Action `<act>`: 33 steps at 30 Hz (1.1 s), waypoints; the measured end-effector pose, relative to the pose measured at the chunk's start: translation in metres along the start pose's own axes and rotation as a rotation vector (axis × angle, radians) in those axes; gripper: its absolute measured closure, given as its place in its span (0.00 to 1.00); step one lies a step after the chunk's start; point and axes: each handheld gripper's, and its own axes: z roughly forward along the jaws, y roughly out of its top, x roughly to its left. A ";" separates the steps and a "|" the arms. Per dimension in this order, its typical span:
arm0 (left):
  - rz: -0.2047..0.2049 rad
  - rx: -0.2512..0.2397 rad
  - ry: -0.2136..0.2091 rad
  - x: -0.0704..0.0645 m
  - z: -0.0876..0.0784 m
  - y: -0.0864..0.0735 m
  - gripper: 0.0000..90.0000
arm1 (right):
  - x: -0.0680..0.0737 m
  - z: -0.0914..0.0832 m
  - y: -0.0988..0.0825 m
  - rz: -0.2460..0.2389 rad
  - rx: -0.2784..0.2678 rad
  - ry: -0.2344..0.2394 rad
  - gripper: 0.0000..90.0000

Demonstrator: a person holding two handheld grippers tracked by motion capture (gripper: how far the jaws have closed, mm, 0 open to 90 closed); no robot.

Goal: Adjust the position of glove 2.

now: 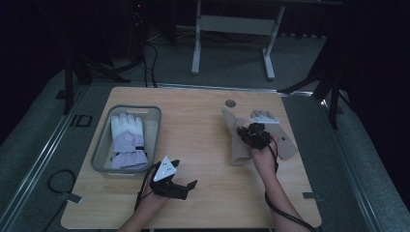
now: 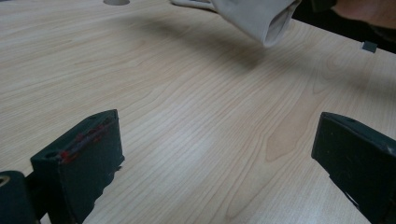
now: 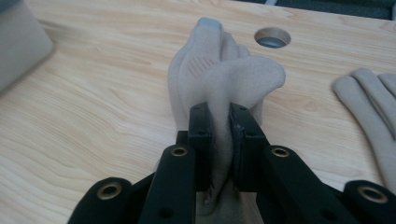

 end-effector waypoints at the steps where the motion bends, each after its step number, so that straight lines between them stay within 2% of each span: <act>1: 0.000 0.000 0.000 0.000 0.000 0.000 0.02 | 0.003 -0.001 0.002 0.005 -0.004 0.000 0.89; 3: 0.001 -0.001 0.000 0.000 0.000 0.000 0.02 | 0.007 -0.003 0.004 0.010 -0.013 -0.008 0.89; 4: -0.004 -0.009 0.002 0.000 -0.001 0.001 0.02 | 0.016 -0.006 0.007 0.014 -0.024 -0.017 0.89; 8: -0.005 -0.018 0.003 0.000 -0.003 0.001 0.02 | 0.031 -0.008 0.011 0.027 -0.026 -0.033 0.89; 10: -0.008 -0.018 0.004 0.000 -0.003 0.000 0.02 | 0.039 -0.007 0.008 0.010 -0.029 -0.059 0.89; 11: -0.009 -0.018 0.004 0.000 -0.003 0.000 0.02 | 0.042 -0.005 0.007 0.027 -0.029 -0.056 0.89; 13: -0.006 -0.017 0.002 0.000 -0.003 0.000 0.02 | 0.049 0.000 0.001 0.026 -0.025 -0.079 0.89; 15: -0.006 -0.015 0.001 -0.001 -0.003 0.000 0.02 | 0.051 0.002 -0.001 0.034 -0.020 -0.078 0.89; 16: -0.006 -0.014 -0.002 -0.001 -0.003 -0.001 0.02 | 0.057 0.011 -0.009 0.043 -0.001 -0.079 0.89; 22: -0.001 -0.010 -0.011 -0.001 -0.002 -0.001 0.02 | 0.070 0.034 -0.032 0.047 0.074 -0.061 0.88; 27: -0.001 -0.008 -0.013 -0.001 -0.001 -0.001 0.02 | 0.076 0.043 -0.045 0.067 0.104 -0.036 0.86; 30: -0.001 -0.007 -0.015 0.000 -0.001 -0.002 0.02 | 0.080 0.049 -0.052 0.046 0.119 -0.011 0.75; 33: 0.000 -0.007 -0.018 0.000 -0.001 -0.002 0.02 | 0.083 0.050 -0.056 -0.020 0.119 -0.018 0.71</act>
